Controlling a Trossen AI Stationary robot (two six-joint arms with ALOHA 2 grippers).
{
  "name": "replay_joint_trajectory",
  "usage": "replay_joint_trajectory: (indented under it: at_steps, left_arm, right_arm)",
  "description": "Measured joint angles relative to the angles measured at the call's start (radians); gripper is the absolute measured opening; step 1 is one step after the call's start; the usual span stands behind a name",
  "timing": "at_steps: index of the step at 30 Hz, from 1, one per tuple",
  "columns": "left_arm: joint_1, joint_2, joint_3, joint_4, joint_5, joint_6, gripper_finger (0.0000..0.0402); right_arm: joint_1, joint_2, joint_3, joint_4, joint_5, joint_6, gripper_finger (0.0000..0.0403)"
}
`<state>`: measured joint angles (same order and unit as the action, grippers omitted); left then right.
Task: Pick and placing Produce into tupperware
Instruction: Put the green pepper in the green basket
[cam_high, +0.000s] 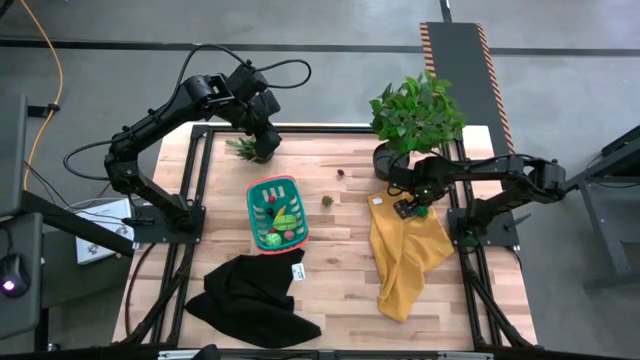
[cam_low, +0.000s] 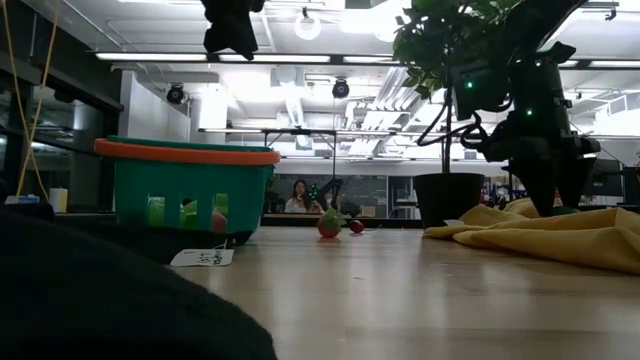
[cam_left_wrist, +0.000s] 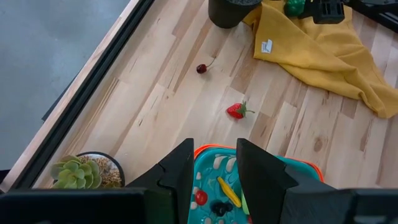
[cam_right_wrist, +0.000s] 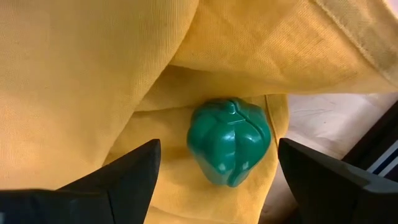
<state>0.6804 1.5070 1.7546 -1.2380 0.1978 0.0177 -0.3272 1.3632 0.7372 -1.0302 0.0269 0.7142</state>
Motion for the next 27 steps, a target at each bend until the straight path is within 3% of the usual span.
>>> replay_joint_trajectory:
  at_steps: [10, 21, 27]
  left_arm:
    - [0.000, 0.000, 0.000, 0.000, 0.000, -0.015, 0.0111]
    - [0.000, 0.000, 0.000, -0.011, 0.000, -0.024, 0.0111]
    - [0.000, 0.000, 0.000, -0.019, 0.004, -0.017, 0.0111]
  right_arm:
    - [0.009, 0.076, 0.000, 0.011, -0.009, -0.016, 0.0316]
    - [0.013, 0.077, 0.000, 0.030, 0.002, -0.025, 0.0316]
    - [0.013, 0.077, 0.000, 0.030, -0.005, -0.027, 0.0288]
